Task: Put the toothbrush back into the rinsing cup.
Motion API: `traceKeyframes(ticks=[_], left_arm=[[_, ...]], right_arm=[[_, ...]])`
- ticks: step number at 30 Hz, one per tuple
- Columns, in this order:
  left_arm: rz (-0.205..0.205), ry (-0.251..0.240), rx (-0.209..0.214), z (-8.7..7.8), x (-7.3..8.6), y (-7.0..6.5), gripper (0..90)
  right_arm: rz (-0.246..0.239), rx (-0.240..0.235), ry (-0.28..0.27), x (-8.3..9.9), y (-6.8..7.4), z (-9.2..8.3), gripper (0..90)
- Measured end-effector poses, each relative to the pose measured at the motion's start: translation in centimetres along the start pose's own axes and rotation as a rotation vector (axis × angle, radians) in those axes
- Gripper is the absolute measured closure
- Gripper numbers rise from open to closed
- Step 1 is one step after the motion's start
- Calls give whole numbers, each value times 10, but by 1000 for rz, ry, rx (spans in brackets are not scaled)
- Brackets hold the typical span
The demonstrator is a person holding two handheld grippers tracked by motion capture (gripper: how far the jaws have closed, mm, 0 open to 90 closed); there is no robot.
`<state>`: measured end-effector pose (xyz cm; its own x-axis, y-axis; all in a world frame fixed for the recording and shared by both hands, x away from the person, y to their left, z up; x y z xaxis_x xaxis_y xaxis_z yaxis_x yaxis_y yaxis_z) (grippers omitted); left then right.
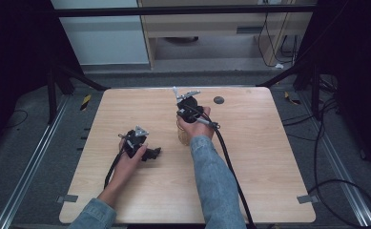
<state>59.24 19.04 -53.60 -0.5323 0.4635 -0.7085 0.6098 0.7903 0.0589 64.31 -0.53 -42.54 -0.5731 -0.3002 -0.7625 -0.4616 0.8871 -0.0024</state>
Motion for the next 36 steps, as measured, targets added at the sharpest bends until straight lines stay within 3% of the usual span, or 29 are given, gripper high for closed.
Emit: traceKeyframes(ticks=[36], left_arm=[[0,0,0,0,0,0,0]], right_arm=[[-8,-4,-2,-2,3,-5,589]])
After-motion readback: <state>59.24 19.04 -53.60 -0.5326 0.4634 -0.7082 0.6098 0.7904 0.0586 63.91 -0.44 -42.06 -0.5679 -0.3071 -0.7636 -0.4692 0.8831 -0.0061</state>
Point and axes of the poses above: each handheld gripper's, and its own axes: z roughly forward along the jaws, x roughly out of its underside, y roughly to its left, the point moved 4 cm from there along z, roughly forward along the jaws, and after that the axes turned 3 degrees about z, right-handed, at the moved point
